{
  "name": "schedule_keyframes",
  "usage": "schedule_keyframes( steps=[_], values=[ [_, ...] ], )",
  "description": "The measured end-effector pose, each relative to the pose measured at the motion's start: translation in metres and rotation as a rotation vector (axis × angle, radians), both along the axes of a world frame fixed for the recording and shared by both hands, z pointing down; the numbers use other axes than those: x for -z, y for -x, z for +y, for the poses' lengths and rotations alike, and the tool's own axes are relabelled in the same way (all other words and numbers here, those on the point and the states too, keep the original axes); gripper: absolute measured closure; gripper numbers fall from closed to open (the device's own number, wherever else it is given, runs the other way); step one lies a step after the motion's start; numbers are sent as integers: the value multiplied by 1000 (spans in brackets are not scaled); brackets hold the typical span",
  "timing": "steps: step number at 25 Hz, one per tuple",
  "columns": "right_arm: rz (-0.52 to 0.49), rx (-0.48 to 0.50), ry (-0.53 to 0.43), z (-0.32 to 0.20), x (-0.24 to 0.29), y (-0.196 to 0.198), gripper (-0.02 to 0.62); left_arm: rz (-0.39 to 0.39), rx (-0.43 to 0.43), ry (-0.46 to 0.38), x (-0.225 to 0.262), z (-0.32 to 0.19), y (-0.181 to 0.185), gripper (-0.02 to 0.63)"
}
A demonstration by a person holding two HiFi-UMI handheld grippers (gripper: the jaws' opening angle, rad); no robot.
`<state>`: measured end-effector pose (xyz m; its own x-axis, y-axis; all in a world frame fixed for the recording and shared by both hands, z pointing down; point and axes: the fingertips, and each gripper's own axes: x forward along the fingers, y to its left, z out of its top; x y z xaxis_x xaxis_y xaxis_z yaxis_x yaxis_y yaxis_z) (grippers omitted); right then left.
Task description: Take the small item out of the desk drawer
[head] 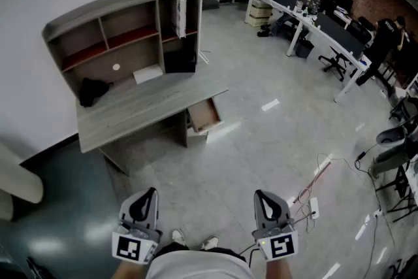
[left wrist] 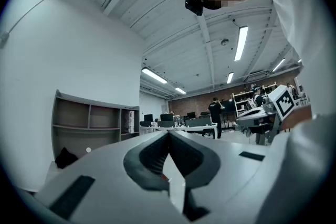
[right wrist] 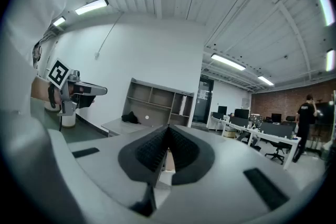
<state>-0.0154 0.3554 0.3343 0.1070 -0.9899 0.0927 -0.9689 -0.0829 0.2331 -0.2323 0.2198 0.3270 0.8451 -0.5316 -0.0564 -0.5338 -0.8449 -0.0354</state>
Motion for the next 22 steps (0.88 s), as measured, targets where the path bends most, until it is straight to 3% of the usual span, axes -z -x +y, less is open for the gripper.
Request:
schedule_keyframes(
  steps=[13, 22],
  values=[
    [-74, 34, 6, 22, -26, -28, 572, -12, 11, 12, -11, 22, -33, 589],
    [-86, 75, 63, -16, -52, -47, 572, -62, 60, 75, -41, -5, -41, 589]
  ],
)
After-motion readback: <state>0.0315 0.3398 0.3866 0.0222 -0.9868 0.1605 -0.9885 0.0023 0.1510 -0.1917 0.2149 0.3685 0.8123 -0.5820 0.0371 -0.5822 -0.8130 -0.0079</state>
